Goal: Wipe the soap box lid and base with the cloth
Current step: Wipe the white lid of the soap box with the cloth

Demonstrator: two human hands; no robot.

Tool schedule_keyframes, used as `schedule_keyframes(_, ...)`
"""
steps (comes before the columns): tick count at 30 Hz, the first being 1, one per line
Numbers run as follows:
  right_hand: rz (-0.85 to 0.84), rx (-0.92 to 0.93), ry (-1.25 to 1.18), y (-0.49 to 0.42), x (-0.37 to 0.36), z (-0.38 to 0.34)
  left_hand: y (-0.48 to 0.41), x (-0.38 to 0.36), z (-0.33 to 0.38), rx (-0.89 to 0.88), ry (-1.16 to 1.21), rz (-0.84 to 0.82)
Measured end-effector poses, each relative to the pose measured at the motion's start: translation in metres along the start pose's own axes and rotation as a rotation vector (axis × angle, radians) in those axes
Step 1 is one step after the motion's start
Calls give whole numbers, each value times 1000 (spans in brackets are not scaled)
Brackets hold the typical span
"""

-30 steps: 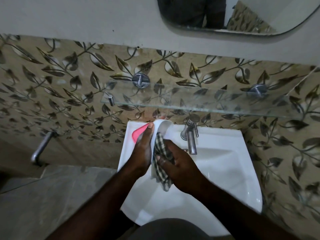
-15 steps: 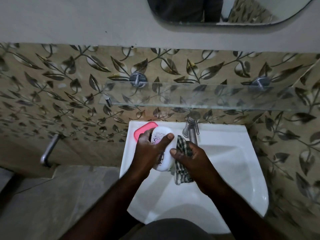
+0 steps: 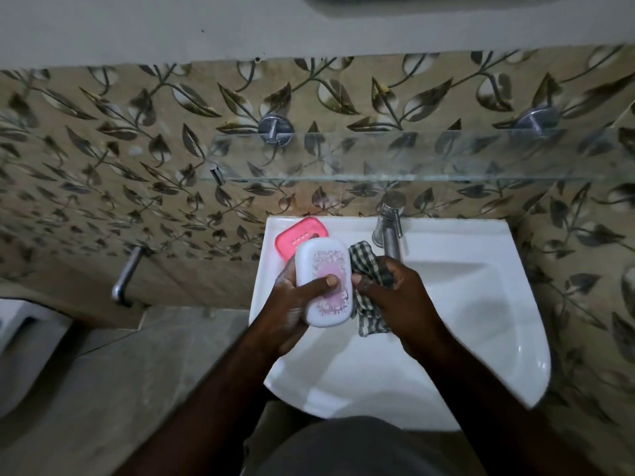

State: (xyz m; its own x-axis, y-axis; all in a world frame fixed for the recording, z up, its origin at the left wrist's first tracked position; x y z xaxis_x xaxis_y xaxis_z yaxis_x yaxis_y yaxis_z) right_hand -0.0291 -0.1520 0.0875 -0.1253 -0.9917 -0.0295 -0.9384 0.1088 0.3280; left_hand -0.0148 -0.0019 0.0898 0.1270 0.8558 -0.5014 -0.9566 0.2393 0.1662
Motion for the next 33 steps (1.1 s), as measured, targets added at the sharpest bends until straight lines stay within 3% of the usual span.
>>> schedule_keyframes(2,32,77,134,4,2,-3,6,-3,-9,66,68,-25)
schedule_keyframes(5,45,158,289,7,4,-5,9,-6,-14,55,-31,-30)
schedule_keyframes(10,63,-29,-108,-2,22,-7,1,11,3,-44,-429,26)
schedule_keyframes(13,76,-63,-133,-7,27,-9,1,12,16,-82,-681,-37)
schedule_keyframes(16,43,106,140,-6,14,-21,2,2,14,-83,-837,-132)
schedule_keyframes(19,-19,357,435,14,-18,-33,2,6,11,-53,-930,-97)
schedule_keyframes(22,68,617,673,38,-36,-43,0,14,16,-45,-996,-85)
schedule_keyframes(25,25,812,864,46,-50,-45,-1,18,22,-67,-1018,-86)
schedule_keyframes(26,-3,798,854,40,-51,-45,-1,16,25,-86,-1015,-97)
schedule_keyframes(30,-31,458,566,-1,-35,-42,1,-5,31,-167,-1039,-211)
schedule_keyframes(33,-34,540,584,13,-46,-54,-6,-5,40,-195,-1019,-153)
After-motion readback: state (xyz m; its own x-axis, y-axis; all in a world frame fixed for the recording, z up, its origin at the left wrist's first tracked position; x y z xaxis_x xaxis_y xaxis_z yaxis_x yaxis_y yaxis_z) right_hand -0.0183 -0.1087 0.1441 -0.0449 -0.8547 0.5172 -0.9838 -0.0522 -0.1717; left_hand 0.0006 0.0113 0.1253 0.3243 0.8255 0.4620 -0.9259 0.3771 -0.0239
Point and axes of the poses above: each hand's wrist, its own y-axis away from the middle knuckle, its own x-axis out of the back of the hand, z = x × y, the point moved 8 cm from there along -y, towards the middle knuckle, and after that the axes turned 9 degrees about -x, right-handed, at the moved point
